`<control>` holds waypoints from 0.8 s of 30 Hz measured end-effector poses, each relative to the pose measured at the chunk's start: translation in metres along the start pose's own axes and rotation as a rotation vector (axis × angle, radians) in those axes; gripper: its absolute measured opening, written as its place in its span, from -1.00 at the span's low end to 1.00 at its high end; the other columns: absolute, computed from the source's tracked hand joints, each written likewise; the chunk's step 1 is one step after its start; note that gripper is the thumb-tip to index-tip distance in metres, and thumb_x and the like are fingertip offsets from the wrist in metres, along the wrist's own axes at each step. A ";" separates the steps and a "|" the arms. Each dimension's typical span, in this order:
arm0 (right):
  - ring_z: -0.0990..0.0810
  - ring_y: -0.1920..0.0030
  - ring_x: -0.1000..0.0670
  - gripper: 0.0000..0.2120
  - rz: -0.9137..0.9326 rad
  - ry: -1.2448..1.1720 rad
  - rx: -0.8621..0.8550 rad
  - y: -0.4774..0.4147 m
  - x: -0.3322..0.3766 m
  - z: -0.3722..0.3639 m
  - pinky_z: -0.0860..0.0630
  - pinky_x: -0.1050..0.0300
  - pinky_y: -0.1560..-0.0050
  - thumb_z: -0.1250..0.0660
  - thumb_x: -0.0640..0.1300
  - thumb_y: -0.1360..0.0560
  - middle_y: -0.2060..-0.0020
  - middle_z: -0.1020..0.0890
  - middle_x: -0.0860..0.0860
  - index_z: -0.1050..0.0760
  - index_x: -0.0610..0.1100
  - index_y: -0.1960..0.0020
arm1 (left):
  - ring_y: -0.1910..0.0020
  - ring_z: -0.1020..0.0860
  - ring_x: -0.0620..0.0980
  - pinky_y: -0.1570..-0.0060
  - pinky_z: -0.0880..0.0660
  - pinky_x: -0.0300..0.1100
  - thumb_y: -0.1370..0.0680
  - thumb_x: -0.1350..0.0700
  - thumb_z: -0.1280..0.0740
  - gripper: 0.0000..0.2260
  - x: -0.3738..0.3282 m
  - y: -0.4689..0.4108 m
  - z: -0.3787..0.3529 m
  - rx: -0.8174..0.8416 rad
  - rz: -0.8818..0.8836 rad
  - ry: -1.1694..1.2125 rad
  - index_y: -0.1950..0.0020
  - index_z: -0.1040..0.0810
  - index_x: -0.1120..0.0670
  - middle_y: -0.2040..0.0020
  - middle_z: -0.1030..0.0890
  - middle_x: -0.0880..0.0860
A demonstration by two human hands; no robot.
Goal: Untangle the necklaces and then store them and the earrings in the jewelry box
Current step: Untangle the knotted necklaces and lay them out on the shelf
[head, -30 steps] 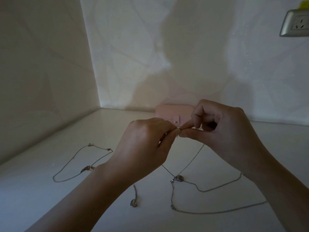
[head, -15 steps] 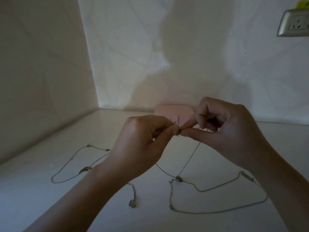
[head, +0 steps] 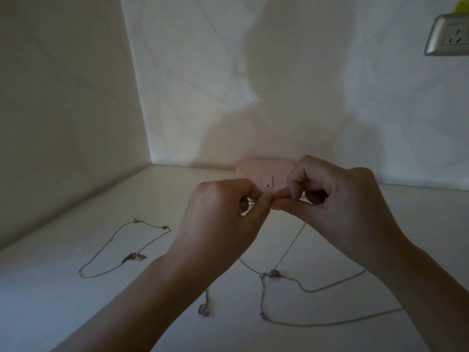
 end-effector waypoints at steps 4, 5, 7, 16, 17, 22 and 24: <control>-0.42 0.36 0.41 -0.69 0.073 -0.003 0.015 0.001 0.002 -0.005 -0.24 0.62 0.31 -0.53 -0.09 -0.30 0.34 -0.43 0.50 -0.41 -0.19 0.32 | 0.60 -0.34 -0.20 0.53 -0.24 -0.44 -0.50 0.05 -0.39 -0.85 0.003 -0.003 -0.002 0.101 0.033 0.015 0.24 -0.66 0.05 0.59 -0.39 -0.23; -0.40 0.38 0.39 -0.68 0.072 0.015 0.016 0.001 0.001 -0.006 -0.24 0.60 0.32 -0.54 -0.08 -0.30 0.34 -0.43 0.50 -0.41 -0.18 0.31 | 0.59 -0.34 -0.21 0.52 -0.24 -0.44 -0.51 0.05 -0.39 -0.84 0.003 -0.003 -0.001 0.113 0.018 0.002 0.23 -0.66 0.06 0.59 -0.39 -0.22; -0.35 0.43 0.34 -0.70 0.064 0.053 0.018 0.000 -0.002 -0.008 -0.24 0.57 0.33 -0.52 -0.06 -0.31 0.34 -0.44 0.48 -0.42 -0.16 0.30 | 0.56 -0.35 -0.24 0.50 -0.25 -0.47 -0.53 0.05 -0.38 -0.82 0.001 -0.004 0.001 0.100 -0.059 -0.051 0.24 -0.66 0.06 0.60 -0.33 -0.17; -0.40 0.45 0.27 -0.71 0.006 0.018 0.063 0.003 -0.014 -0.006 -0.29 0.53 0.36 -0.59 -0.17 -0.27 0.51 -0.40 0.34 -0.45 -0.10 0.30 | 0.51 -0.46 -0.13 0.54 -0.48 -0.14 -0.52 0.04 -0.18 -0.72 -0.003 -0.002 -0.003 0.148 -0.326 -0.275 0.23 -0.64 0.09 0.42 -0.54 -0.07; -0.40 0.44 0.30 -0.71 0.030 0.041 0.071 0.003 -0.013 -0.007 -0.30 0.54 0.35 -0.59 -0.17 -0.27 0.50 -0.37 0.37 -0.45 -0.10 0.30 | 0.51 -0.47 -0.13 0.54 -0.49 -0.14 -0.52 0.03 -0.18 -0.72 -0.003 -0.003 -0.004 0.155 -0.322 -0.277 0.22 -0.65 0.08 0.41 -0.55 -0.08; -0.37 0.33 0.48 -0.79 0.135 0.118 0.114 0.003 -0.009 -0.015 -0.26 0.61 0.26 -0.52 -0.15 -0.31 0.37 -0.33 0.37 -0.48 -0.12 0.27 | 0.52 -0.49 -0.10 0.51 -0.51 -0.12 -0.48 0.06 -0.27 -0.79 -0.001 -0.003 -0.006 0.175 -0.229 -0.320 0.22 -0.67 0.05 0.44 -0.56 -0.07; -0.34 0.42 0.38 -0.81 0.137 0.157 0.122 0.004 -0.009 -0.018 -0.27 0.54 0.33 -0.48 -0.11 -0.34 0.42 -0.35 0.30 -0.46 -0.08 0.27 | 0.44 -0.51 -0.09 0.36 -0.51 -0.16 -0.56 0.04 -0.23 -0.76 -0.004 -0.004 -0.007 0.230 -0.169 -0.344 0.13 -0.68 0.04 0.38 -0.59 -0.06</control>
Point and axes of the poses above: each hand's wrist, its own y-axis away from the middle knuckle, its own z-axis out of the back of the hand, x = y × z, the point moved 4 cm from there along -y, towards the middle knuckle
